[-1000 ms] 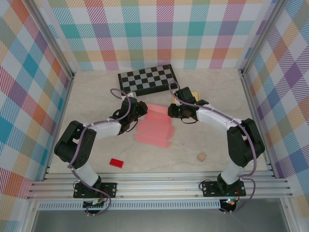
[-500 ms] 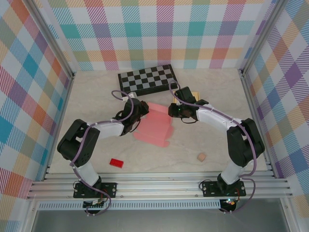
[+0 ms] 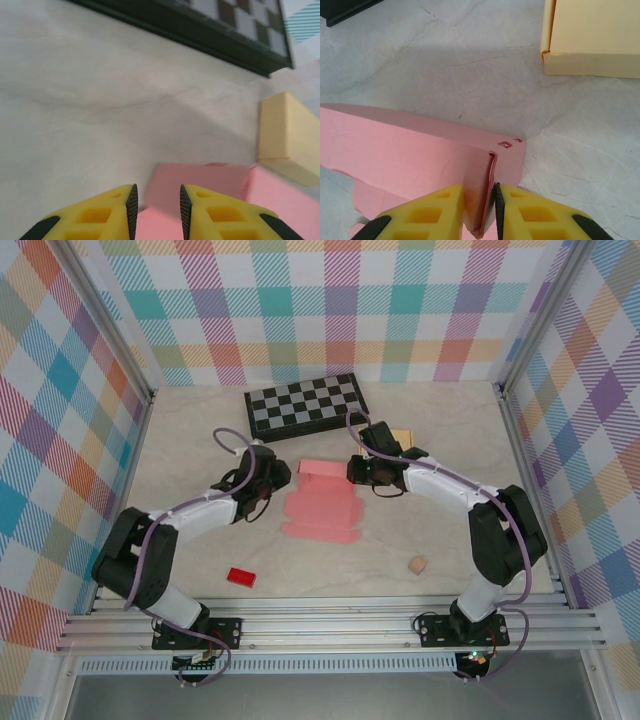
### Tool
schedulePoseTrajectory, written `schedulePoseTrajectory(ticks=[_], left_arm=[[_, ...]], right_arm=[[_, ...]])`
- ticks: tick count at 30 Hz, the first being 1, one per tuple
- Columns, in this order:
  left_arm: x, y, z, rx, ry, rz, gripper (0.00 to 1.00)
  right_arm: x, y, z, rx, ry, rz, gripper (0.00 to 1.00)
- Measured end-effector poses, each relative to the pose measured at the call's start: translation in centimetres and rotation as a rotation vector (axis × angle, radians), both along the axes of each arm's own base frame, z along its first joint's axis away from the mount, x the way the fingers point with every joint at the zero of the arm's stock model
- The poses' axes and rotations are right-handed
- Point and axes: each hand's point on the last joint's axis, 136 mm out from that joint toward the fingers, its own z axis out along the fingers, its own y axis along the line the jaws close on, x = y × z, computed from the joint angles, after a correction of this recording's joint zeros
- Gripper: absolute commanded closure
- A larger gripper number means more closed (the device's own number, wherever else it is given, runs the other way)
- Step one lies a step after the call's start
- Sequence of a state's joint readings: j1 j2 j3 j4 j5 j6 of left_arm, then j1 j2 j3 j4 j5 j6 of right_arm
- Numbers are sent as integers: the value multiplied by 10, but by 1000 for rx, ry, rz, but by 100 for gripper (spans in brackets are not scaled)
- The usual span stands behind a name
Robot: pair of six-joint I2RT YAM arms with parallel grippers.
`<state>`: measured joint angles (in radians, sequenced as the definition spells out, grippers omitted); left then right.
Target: Fold the paper box
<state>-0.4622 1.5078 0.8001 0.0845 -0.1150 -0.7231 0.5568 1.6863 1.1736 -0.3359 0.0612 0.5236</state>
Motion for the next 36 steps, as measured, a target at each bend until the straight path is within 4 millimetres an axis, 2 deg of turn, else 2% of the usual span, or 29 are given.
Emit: schedulePoseTrajectory(ticks=[3, 7, 13, 18, 24, 30, 36], left_arm=[[-23, 14, -5, 33, 44, -3, 67], [-46, 18, -9, 80, 62, -70, 52], [-56, -22, -7, 218, -53, -314, 50], [-37, -37, -28, 357, -156, -430, 49], [-20, -41, -58, 497, -182, -512, 48], [-1, -45, -58, 577, -237, -517, 46], [21, -60, -51, 605, -293, -536, 46]], right_arm=[[1, -1, 0, 0, -1, -11, 75], [1, -1, 0, 2, 1, -16, 74], [0, -2, 1, -3, 5, -18, 73], [1, -2, 2, -29, 27, -11, 73], [4, -1, 3, -65, 43, 21, 73], [5, 1, 2, -88, 50, 55, 73], [3, 3, 2, -93, 50, 88, 73]])
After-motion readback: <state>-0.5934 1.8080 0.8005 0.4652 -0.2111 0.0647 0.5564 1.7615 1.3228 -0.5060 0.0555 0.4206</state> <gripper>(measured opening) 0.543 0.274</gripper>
